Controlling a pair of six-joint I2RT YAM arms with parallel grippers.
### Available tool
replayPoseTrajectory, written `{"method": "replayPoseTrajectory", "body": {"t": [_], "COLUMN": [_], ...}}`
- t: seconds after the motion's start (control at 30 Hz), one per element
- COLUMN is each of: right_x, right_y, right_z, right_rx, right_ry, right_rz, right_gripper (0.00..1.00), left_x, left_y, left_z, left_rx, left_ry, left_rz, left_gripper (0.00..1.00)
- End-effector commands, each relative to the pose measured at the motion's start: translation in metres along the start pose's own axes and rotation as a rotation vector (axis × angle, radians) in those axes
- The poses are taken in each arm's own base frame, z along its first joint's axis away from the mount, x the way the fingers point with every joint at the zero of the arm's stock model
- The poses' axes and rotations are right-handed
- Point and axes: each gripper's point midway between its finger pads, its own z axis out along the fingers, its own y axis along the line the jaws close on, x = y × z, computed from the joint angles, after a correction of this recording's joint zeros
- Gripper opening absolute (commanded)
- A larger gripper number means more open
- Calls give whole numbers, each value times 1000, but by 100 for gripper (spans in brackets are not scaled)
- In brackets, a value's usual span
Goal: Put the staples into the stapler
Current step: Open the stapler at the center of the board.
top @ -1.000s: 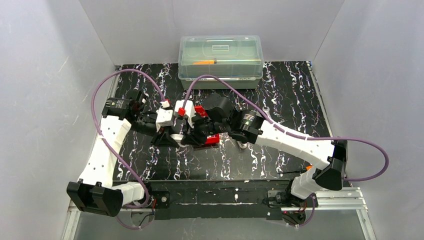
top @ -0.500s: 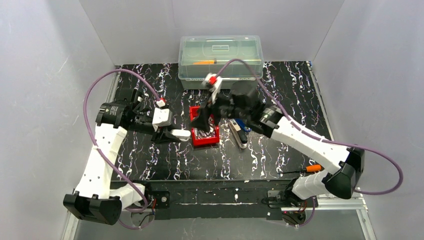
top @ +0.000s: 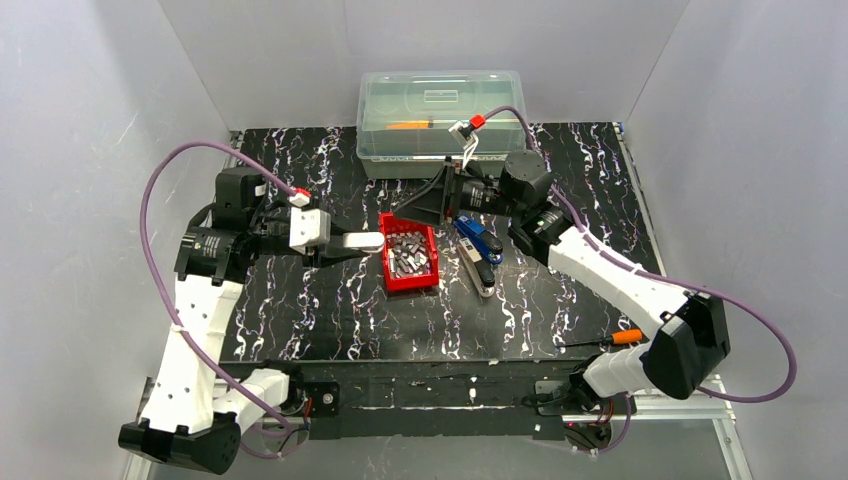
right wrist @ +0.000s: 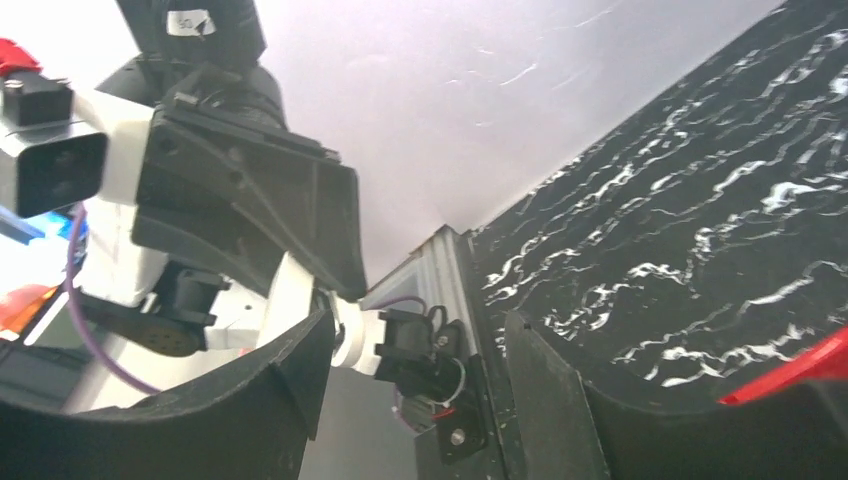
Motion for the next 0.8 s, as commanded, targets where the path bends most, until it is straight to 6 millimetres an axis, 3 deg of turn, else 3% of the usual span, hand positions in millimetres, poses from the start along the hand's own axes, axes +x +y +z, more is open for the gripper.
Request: {"method": "replayPoseTrajectory", "body": {"t": [0.0,0.27,0.77], "right_x": [-12,-1,-4], "right_y": [32,29,35], "right_z": [3,4,21], "right_rx": [-165,-174,-236], "right_ry": [-25,-13,-20], "right_rz": [23,69,105], "right_gripper": [70,59,48], "left_x": [-10,-14,-11], "left_y": [11,33,42], "left_z": [4,6,8], "left_rx": [-11,-71,-93], "left_ry": [-55,-70,-86], "left_rz": [13,33,24], "left_gripper": [0,0,0]}}
